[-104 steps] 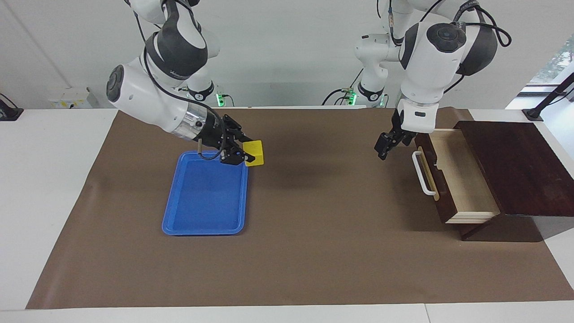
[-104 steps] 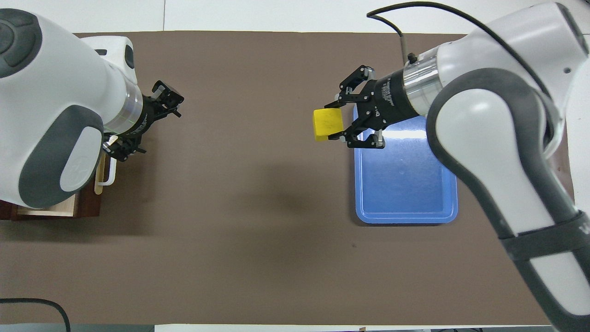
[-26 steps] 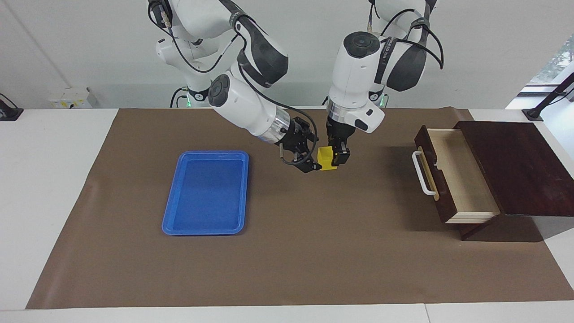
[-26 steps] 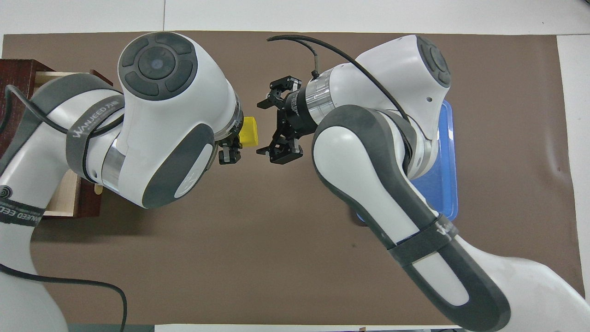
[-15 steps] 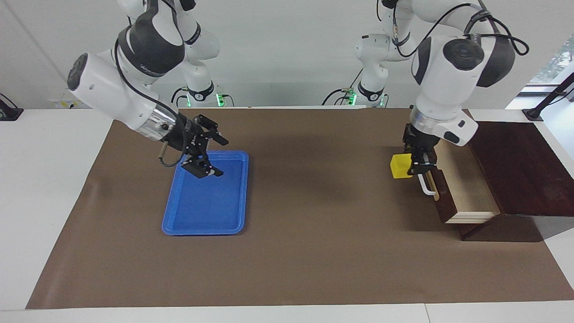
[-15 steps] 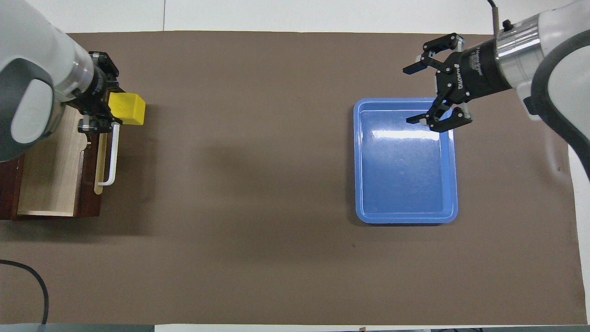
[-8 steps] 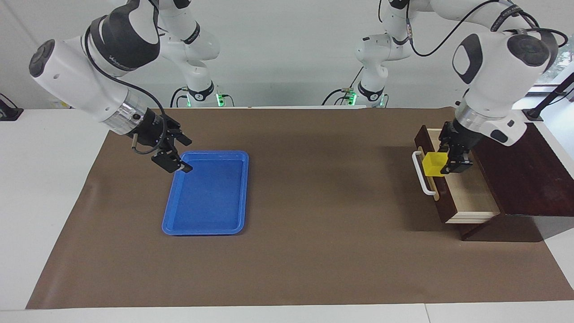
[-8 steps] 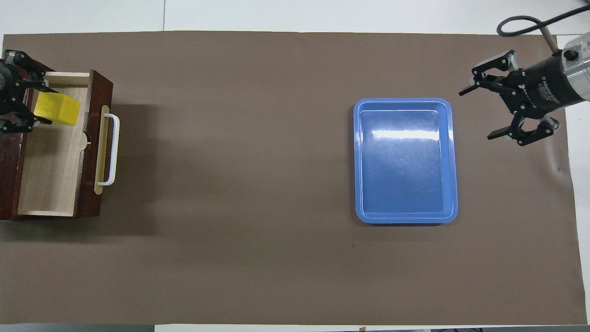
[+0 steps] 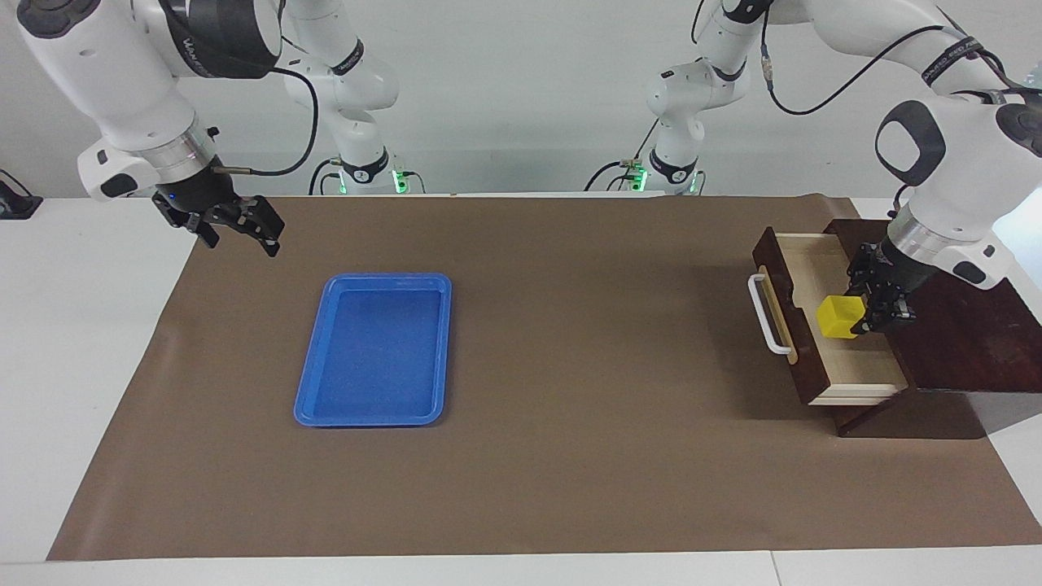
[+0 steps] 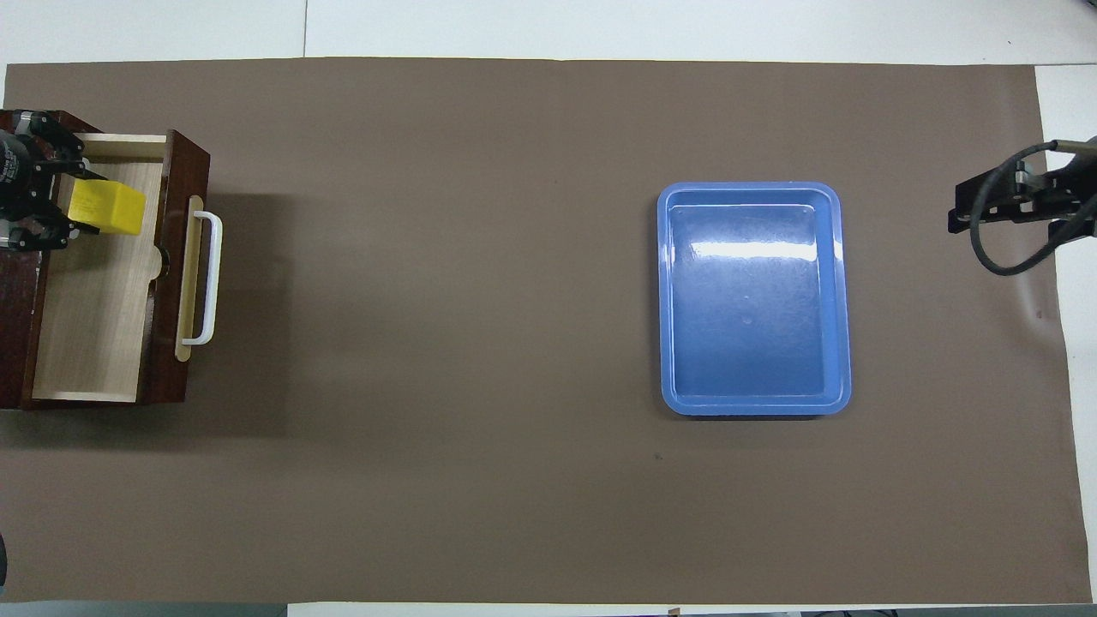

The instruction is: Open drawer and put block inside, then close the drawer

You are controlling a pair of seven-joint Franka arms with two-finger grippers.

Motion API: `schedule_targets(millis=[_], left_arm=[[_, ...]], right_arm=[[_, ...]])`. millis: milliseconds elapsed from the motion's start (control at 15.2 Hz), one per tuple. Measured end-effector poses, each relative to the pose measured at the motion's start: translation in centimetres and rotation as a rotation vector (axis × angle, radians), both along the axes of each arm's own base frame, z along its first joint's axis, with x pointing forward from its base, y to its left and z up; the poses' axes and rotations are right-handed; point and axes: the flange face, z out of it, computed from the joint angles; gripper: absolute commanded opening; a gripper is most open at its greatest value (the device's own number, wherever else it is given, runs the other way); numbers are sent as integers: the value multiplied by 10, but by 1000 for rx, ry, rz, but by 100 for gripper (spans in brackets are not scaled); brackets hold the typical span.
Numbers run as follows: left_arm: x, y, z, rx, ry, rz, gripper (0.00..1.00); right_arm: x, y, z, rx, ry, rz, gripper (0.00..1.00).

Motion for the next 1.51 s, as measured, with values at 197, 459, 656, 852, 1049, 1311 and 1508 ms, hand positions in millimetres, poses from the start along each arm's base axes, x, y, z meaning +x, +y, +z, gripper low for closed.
schedule_targets(millis=[197, 459, 656, 852, 1049, 1311, 1508], left_arm=[[-4, 9, -27, -2, 15, 14, 0], [-13, 8, -51, -3, 51, 13, 0], [-19, 6, -56, -1, 62, 11, 8], [-24, 5, -56, 2, 60, 10, 100], [-25, 5, -55, 3, 58, 10, 100], [-23, -1, -25, 0, 40, 3, 100], [-24, -33, 13, -28, 43, -30, 100]], right_arm=[[-27, 0, 24, 2, 38, 101, 100], [-48, 0, 27, 6, 100, 115, 100], [-50, -1, 1, 5, 110, 113, 100], [-48, -5, -20, 2, 89, 106, 100], [-44, -10, -25, -3, 69, 98, 100], [-44, -13, -20, -4, 60, 92, 100], [-42, -13, -17, -6, 44, 92, 100]])
